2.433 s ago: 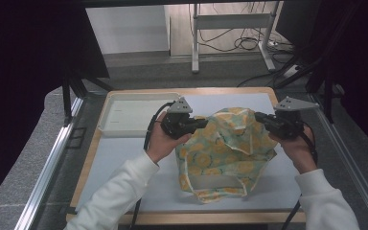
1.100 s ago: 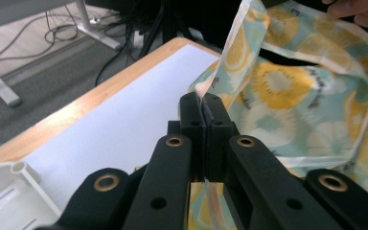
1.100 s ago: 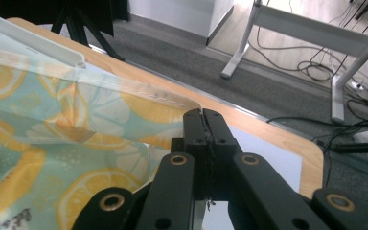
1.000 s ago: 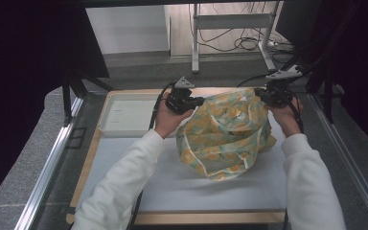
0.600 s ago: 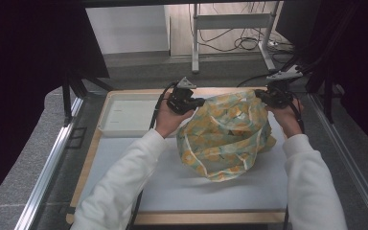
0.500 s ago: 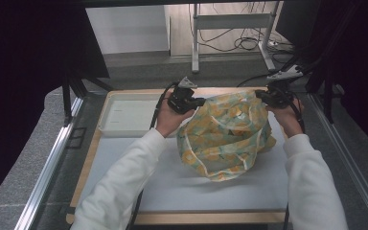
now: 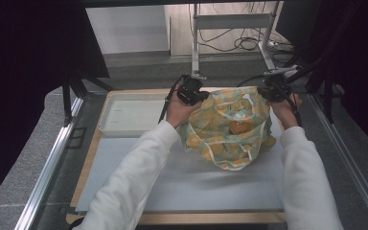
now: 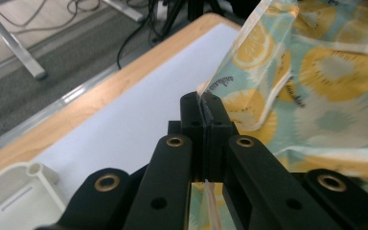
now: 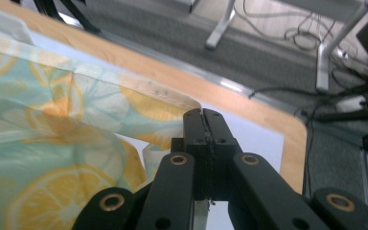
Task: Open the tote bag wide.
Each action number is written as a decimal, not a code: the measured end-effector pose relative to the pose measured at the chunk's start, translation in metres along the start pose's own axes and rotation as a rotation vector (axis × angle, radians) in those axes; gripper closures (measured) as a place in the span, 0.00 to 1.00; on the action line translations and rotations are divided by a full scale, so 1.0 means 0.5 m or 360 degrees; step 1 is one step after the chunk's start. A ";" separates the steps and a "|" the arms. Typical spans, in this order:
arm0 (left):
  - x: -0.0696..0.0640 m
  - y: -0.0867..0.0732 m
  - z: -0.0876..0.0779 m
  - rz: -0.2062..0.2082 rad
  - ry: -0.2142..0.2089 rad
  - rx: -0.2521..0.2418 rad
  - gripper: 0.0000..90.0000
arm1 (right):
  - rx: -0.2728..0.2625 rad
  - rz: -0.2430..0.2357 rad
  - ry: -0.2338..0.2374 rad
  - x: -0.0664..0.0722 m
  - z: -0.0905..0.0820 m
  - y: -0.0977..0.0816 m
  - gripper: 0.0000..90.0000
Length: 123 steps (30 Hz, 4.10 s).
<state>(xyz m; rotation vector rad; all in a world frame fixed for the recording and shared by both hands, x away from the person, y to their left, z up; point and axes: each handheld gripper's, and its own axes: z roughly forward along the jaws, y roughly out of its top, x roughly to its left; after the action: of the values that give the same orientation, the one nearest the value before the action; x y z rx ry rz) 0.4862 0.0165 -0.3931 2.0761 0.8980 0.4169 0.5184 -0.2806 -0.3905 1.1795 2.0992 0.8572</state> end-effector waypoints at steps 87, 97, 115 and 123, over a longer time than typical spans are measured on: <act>-0.110 -0.103 0.066 0.0107 -0.0398 0.0043 0.95 | 0.0058 0.0006 0.0424 0.120 -0.103 -0.218 0.99; -0.078 -0.059 0.170 0.0075 -0.0364 0.0114 0.96 | 0.0178 -0.0056 0.0476 0.152 -0.075 -0.267 0.99; -0.091 -0.078 0.139 0.0066 -0.0412 0.0125 0.97 | 0.0123 -0.0085 0.0454 0.137 -0.114 -0.261 0.99; -0.123 -0.112 0.079 0.0133 -0.0477 0.0114 0.97 | 0.0184 0.0015 0.0447 0.097 -0.049 -0.223 0.99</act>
<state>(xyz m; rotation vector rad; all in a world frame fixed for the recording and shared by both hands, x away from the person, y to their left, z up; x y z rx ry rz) 0.4407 -0.0267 -0.4604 2.1740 0.6583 0.1123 0.4222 -0.2889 -0.4683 1.1849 2.3983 0.9645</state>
